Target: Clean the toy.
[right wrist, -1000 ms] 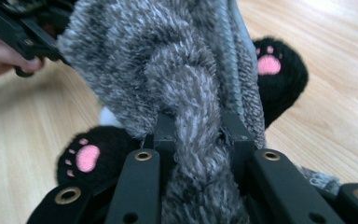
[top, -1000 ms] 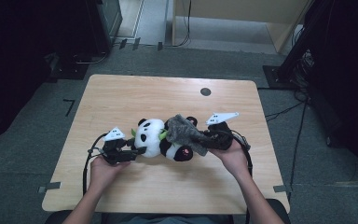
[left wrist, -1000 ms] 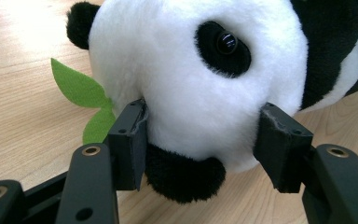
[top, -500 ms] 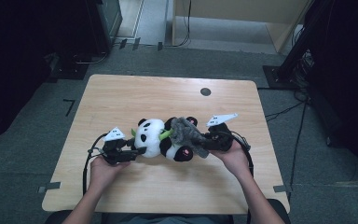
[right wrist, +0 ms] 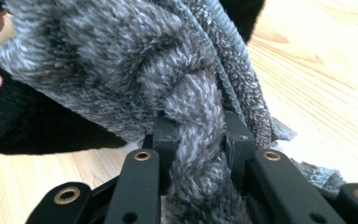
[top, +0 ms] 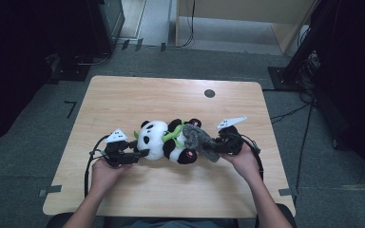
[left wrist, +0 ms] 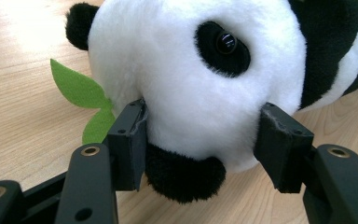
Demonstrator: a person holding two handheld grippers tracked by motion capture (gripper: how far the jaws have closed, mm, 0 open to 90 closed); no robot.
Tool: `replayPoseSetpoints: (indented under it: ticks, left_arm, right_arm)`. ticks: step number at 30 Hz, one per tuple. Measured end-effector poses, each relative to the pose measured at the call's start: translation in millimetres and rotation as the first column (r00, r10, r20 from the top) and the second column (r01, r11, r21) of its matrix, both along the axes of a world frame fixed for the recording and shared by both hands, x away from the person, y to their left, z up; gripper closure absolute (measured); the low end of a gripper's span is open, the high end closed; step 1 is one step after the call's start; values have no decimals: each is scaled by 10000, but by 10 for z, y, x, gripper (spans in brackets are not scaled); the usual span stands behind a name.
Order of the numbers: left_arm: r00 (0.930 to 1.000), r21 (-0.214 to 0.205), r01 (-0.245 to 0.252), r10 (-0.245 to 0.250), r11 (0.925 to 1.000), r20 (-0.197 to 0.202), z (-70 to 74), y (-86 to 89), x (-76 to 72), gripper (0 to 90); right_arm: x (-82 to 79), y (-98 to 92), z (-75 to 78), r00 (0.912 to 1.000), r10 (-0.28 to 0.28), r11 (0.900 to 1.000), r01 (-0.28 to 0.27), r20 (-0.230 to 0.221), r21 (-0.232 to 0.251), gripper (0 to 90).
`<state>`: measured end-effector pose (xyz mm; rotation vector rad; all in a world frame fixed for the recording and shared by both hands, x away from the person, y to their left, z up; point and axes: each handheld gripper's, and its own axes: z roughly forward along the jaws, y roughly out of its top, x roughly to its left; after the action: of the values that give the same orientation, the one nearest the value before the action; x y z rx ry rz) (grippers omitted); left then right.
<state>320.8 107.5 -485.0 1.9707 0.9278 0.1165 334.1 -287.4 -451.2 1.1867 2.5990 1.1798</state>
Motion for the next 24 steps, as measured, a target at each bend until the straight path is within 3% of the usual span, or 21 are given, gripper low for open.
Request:
replayPoseSetpoints:
  ticks: [7, 16, 24]
  left_arm:
    - [9999, -46, 86, -86, 10000, -89, 4, 5, 20, 402]
    - [9999, -141, 93, -95, 9999, -133, 3, 12, 39, 400]
    - [9999, -149, 64, -66, 9999, -116, 6, 11, 39, 400]
  right_arm:
    - [6, -90, -57, 9994, -245, 9996, 241, -242, -144, 731]
    - [28, -311, -53, 9948, -990, 9950, 986, -247, -175, 738]
    - [-54, -422, 208, 9870, -1474, 9876, 1432, 649, 643, 744]
